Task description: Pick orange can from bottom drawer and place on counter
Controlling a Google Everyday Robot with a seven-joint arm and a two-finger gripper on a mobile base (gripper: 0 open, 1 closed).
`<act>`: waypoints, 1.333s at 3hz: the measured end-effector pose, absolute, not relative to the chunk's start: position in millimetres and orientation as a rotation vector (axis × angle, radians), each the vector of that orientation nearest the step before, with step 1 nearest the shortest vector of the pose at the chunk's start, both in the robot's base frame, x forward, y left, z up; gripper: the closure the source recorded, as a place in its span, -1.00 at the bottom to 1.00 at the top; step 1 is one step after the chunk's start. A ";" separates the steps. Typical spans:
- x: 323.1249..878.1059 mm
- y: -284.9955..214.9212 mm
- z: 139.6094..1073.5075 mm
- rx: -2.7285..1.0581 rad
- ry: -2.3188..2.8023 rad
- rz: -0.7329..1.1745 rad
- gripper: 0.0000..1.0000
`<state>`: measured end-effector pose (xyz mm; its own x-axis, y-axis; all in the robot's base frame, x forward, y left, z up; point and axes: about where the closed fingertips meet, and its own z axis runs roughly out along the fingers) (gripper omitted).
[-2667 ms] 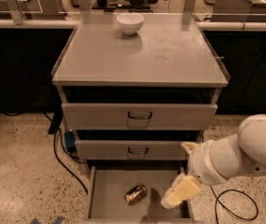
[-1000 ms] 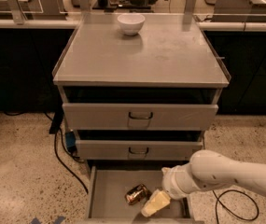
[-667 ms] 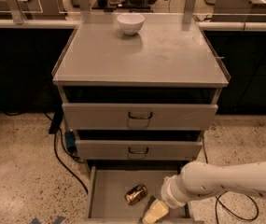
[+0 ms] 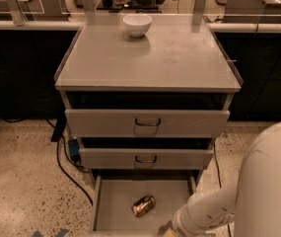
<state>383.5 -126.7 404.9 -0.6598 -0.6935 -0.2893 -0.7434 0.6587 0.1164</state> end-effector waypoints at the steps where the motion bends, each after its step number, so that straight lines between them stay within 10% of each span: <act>1: 386.5 -113.4 396.6 -1.232 2.603 0.418 -1.00; 4: 373.3 -91.9 321.8 -1.243 2.483 0.972 -1.00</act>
Offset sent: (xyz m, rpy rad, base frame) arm 0.0550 0.0249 -0.1064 0.5355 0.2175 0.1415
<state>373.3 -91.9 321.8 -0.6266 -0.6404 -0.4442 -0.7718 0.4305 0.4680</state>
